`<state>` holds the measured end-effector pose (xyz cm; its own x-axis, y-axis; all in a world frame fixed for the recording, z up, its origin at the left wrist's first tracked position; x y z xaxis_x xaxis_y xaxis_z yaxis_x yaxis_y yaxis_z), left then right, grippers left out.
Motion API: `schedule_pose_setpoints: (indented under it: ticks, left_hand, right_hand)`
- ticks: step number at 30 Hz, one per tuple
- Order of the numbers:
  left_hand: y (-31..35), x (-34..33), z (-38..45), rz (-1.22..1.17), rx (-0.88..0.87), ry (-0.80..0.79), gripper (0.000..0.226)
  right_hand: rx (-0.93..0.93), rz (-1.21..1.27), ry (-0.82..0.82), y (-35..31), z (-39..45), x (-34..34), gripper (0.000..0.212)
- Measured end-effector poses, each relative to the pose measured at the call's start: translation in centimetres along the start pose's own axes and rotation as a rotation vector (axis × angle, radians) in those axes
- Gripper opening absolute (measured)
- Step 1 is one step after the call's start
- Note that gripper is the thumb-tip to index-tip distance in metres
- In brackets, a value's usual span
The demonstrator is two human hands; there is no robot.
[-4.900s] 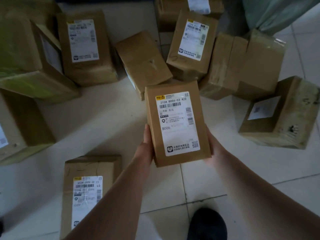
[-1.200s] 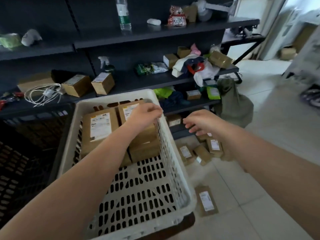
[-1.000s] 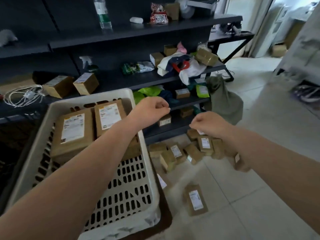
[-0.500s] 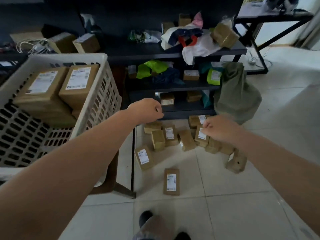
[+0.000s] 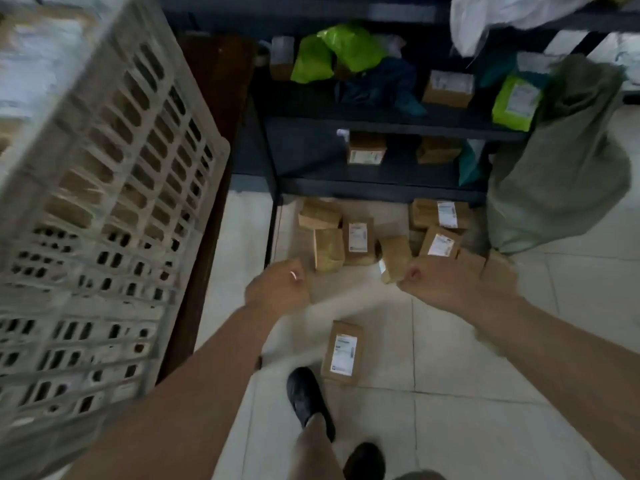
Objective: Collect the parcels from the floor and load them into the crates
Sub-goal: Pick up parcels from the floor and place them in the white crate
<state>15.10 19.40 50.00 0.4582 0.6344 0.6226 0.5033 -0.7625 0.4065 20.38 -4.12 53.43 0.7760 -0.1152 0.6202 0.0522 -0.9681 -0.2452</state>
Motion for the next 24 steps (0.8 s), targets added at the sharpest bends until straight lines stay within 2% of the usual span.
schedule_pose_setpoints:
  ticks: [3, 7, 11, 14, 17, 20, 24]
  left_hand:
    - [-3.1, -2.3, 6.0, -0.11, 0.123, 0.014, 0.024]
    - [-6.9, -7.6, 14.1, -0.355, 0.319, 0.131, 0.022]
    - [-8.5, -16.2, 22.8, -0.394, 0.34, 0.08, 0.026]
    - [-8.2, -20.5, 29.7, -0.367, 0.323, 0.089, 0.034]
    - [-8.3, -22.9, 35.9, -0.389, 0.325, 0.11, 0.044]
    - [-9.4, -23.6, 41.9, -0.446, 0.343, 0.168, 0.051]
    - [-11.1, -25.0, 47.4, -0.444, 0.338, 0.141, 0.069]
  right_hand:
    - [-0.011, 0.1, -0.073, 0.6, 7.7, -1.1, 0.026]
    - [0.024, 0.135, -0.105, 1.4, 18.7, -4.1, 0.029]
    - [0.068, 0.175, -0.202, 1.9, 30.7, -9.4, 0.036]
    - [0.12, 0.121, -0.169, 1.8, 38.8, -13.3, 0.064]
    - [0.215, -0.016, -0.123, 1.3, 45.2, -16.6, 0.067]
    - [0.186, -0.1, -0.142, 1.9, 51.0, -19.0, 0.069]
    - [0.245, -0.115, -0.091, 4.5, 53.8, -22.2, 0.079]
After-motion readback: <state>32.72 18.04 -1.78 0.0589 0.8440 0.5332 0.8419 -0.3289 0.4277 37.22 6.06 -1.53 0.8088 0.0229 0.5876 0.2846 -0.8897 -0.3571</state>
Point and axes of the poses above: each hand's wrist, its own z-axis towards the middle knuckle, its own x-axis out of the back of the hand, y = z × x, the point moved 4 cm from there along z, towards the middle knuckle, and after that the axes turned 8 degrees about -y, right-handed, at the moved point
